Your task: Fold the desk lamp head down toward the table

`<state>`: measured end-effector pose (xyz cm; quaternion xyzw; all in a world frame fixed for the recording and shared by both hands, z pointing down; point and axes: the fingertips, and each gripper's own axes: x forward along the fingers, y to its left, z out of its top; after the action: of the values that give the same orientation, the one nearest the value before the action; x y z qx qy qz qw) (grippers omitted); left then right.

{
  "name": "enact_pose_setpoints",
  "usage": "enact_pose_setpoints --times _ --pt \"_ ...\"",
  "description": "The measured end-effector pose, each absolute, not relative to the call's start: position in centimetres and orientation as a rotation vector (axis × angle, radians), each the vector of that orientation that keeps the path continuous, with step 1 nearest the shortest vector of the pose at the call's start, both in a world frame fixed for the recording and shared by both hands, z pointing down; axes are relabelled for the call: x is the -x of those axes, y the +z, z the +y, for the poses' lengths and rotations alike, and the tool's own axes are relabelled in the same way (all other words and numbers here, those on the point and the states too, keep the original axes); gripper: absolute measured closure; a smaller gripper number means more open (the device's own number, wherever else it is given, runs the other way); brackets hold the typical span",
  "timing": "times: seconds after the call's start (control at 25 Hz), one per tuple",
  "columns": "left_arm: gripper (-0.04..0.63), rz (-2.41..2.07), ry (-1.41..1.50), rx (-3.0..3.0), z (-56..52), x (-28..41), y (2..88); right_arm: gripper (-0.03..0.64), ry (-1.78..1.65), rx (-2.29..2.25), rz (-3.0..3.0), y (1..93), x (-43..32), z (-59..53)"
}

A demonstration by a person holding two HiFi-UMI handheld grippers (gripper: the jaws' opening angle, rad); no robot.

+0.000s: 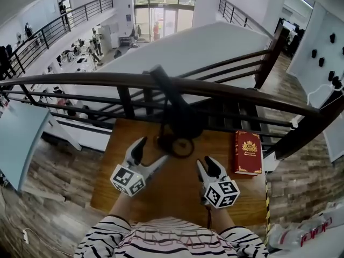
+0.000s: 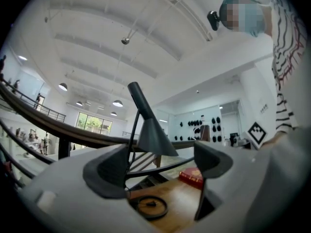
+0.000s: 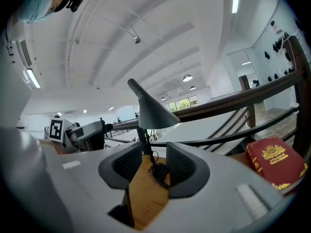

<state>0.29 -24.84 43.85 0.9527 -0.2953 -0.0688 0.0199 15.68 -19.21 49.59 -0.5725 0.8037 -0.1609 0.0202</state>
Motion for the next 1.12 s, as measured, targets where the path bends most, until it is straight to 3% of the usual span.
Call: enact_pose_setpoints --times 0.32,0.56,1.12 --pt "0.212 -1.022 -0.141 -2.892 -22.0 1.6 47.0 0.471 -0.599 1.771 2.512 52.3 -16.1 -16.9" --pt "0.348 -1.127 -0.085 -2.852 -19.8 2.9 48.8 0.493 -0.622 1.749 2.558 53.4 -16.5 -15.6" --pt "0.504 -1.274 -0.042 -2.747 -16.2 1.6 51.9 0.572 -0.64 1.625 2.69 55.0 -17.5 -14.5"
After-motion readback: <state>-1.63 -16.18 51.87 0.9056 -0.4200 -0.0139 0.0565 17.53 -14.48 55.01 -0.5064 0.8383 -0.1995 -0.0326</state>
